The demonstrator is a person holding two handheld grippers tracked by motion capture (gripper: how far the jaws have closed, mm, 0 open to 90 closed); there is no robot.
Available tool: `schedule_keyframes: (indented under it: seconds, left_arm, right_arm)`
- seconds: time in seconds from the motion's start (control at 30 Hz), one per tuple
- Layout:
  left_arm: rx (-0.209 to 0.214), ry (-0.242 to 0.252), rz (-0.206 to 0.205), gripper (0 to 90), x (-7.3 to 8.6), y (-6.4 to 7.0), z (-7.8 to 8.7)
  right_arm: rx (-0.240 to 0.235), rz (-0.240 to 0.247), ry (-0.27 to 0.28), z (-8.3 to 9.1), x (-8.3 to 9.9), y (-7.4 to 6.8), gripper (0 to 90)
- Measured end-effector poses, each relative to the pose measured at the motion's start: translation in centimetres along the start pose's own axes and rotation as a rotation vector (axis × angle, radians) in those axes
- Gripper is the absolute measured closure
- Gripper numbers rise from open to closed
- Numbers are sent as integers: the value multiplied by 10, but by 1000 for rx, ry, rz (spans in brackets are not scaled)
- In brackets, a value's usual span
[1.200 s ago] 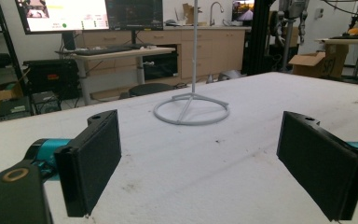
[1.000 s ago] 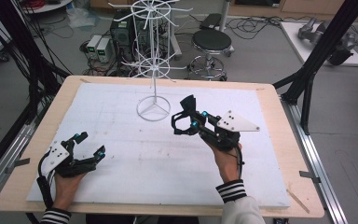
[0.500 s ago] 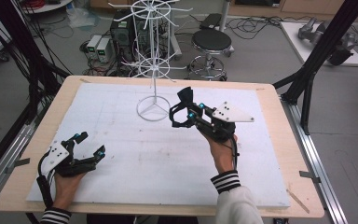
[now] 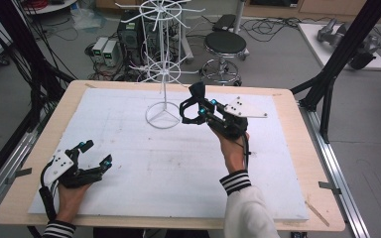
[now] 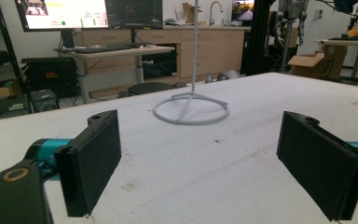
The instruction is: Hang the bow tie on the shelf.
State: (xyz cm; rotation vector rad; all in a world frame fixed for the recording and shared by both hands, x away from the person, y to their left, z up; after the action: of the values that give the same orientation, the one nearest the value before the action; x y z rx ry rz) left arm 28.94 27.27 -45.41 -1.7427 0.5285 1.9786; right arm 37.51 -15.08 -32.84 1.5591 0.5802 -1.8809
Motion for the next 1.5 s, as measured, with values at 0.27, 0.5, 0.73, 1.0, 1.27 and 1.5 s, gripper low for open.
schedule_keyframes:
  seconds: [0.27, 0.5, 0.73, 1.0, 1.27, 1.5]
  left_arm:
    - [0, 2, 3, 140, 0, 0, 0]
    - [-1, 2, 2, 140, 0, -1, 0]
    - [0, 5, 6, 140, 0, -1, 0]
    - [2, 7, 11, 140, 0, -1, 0]
    - [4, 6, 12, 140, 0, -1, 0]
    - [4, 6, 11, 140, 0, -1, 1]
  right_arm:
    - [0, -14, 11, -10, -8, 5, 744]
    - [13, -22, 10, -22, -16, 12, 744]
    - [16, -37, 11, -34, -20, 18, 744]
    - [34, -51, -12, -46, -13, 29, 744]
    - [30, -74, -15, -54, -8, 33, 744]
    - [27, -74, -25, -65, -14, 35, 744]
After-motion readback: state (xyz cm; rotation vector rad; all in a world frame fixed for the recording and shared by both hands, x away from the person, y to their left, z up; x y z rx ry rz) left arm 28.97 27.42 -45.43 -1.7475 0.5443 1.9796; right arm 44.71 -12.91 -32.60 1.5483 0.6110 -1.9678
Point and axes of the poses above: each handheld gripper's, and its own axes: z roughly backward along the jaws, x roughly out of its underside, y roughly to its right, the point moved 2 cm from there along -z, roughly forward along the jaws, and after that the axes turned 7 degrees about -y, right-handed, at the moved point
